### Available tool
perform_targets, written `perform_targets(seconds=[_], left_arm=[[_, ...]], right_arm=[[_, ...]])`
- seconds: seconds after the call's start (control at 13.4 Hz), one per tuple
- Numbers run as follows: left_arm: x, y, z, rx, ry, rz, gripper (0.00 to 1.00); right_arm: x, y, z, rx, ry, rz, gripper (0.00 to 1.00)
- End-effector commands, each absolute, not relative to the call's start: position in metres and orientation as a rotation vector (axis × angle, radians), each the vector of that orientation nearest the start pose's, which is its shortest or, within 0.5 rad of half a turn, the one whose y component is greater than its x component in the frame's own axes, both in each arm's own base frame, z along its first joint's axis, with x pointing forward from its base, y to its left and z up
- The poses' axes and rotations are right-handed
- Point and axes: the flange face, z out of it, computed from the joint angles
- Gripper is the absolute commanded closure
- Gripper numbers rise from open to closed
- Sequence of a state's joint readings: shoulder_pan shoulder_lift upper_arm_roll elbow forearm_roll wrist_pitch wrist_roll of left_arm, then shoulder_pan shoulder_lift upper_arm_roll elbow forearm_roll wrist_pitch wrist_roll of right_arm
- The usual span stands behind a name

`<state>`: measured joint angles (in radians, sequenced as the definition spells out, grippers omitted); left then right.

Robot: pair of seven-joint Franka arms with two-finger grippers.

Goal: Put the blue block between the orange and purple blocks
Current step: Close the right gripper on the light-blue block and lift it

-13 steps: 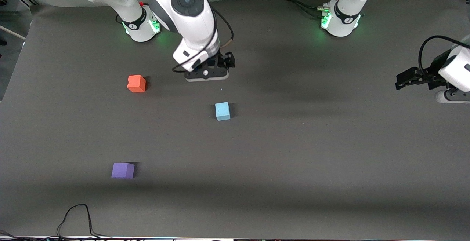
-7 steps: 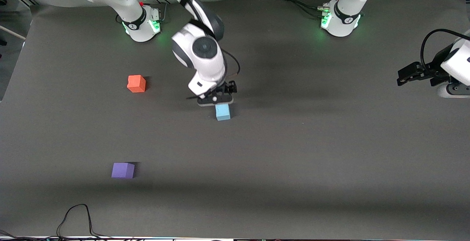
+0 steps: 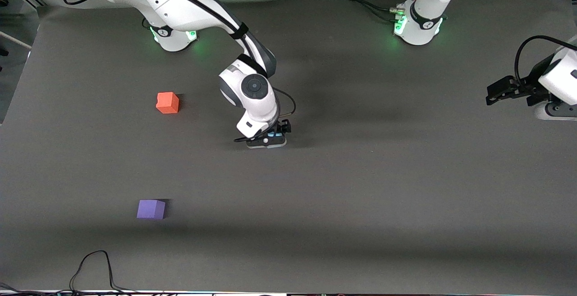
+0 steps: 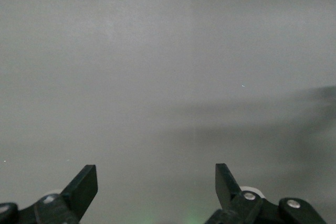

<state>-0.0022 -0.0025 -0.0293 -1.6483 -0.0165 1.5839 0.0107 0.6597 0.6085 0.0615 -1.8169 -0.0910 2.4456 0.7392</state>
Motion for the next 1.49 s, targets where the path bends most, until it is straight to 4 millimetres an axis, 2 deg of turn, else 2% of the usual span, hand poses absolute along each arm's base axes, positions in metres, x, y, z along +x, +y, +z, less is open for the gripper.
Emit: perform_targets(seconds=[0.0, 0.15, 0.37, 0.45, 0.6, 0.74, 0.89, 0.97, 1.12, 1.27, 1.41], left_arm=[[0.545, -0.022, 0.594, -3.15, 0.098, 0.078, 0.0], [0.545, -0.021, 0.594, -3.15, 0.098, 0.08, 0.0], [0.545, -0.021, 0.594, -3.149, 0.098, 0.082, 0.0], [0.545, -0.021, 0.594, -3.149, 0.098, 0.08, 0.0], [0.544, -0.022, 0.594, -3.148, 0.101, 0.085, 0.0], [0.544, -0.021, 0.593, -3.147, 0.101, 0.087, 0.0], [0.544, -0.023, 0.593, -3.145, 0.105, 0.087, 0.0], [0.544, -0.025, 0.593, -3.146, 0.108, 0.087, 0.0], [0.545, -0.024, 0.592, -3.145, 0.108, 0.089, 0.0], [0.545, -0.022, 0.592, -3.147, 0.101, 0.089, 0.0], [0.545, -0.02, 0.592, -3.147, 0.096, 0.087, 0.0]], right_arm=[[0.499, 0.43, 0.197, -3.131, -0.022, -0.062, 0.0], [0.5, 0.432, 0.188, -3.093, 0.085, -0.07, 0.0], [0.498, 0.431, 0.182, -3.096, 0.099, -0.058, 0.01], [0.497, 0.431, 0.181, -3.097, 0.099, -0.057, 0.06], [0.497, 0.431, 0.181, -3.096, 0.148, -0.05, 0.26], [0.495, 0.433, 0.184, -3.094, 0.196, -0.051, 0.36], [0.5, 0.431, 0.203, -3.096, 0.175, -0.056, 0.48], [0.505, 0.427, 0.217, -3.119, 0.159, -0.033, 0.49], [0.532, 0.397, 0.27, -3.152, 0.124, 0.039, 0.49], [0.547, 0.379, 0.354, -3.097, 0.11, 0.1, 0.49], [0.563, 0.341, 0.45, -3.055, 0.095, 0.166, 0.49]])
